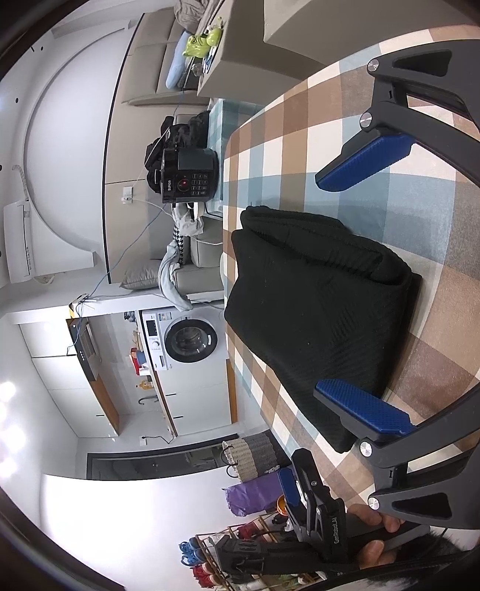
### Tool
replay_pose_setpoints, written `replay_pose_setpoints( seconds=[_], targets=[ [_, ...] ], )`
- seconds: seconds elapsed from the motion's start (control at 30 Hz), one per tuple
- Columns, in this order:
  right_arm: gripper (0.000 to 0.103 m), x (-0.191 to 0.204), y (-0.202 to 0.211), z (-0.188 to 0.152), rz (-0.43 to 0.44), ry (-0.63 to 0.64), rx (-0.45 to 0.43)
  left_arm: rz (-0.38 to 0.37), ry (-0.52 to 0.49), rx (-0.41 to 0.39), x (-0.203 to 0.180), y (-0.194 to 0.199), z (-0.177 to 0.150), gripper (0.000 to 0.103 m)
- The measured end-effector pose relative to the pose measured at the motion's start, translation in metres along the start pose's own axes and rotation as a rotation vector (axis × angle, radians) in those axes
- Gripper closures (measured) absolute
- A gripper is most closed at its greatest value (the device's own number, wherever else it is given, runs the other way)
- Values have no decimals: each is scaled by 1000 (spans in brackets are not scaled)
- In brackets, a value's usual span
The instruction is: Fold small clothes
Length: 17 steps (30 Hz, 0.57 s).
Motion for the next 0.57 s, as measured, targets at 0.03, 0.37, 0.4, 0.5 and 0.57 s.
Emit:
replay_pose_setpoints(
  seconds=[0.03,0.37,0.4,0.5,0.57],
  targets=[
    [0,0,0,0,0,1,1,2,0,1,0,0,0,1],
    [0,-1,-1,0,3,-11,5,-2,-2,-1,-1,1,0,1],
    [0,0,-1,0,1,-11,5,-3,-2,-1,-1,1,0,1],
    [0,0,-1,-1,0,-11,7,-9,-8,-6,-1,2,1,1],
    [0,-1,-1,-1,1,-12,8,-7,-11,-7,-1,1,2,1]
  ],
)
Point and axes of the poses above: each gripper's, at about its wrist camera, not at the fingertips, and y roughly against the way its jaws point, x to its left, z to its top, the point moved 4 cm from there along -y, roughly the way its jaws point, and after that the axes turned 4 degrees about z, right-handed, at the moved point
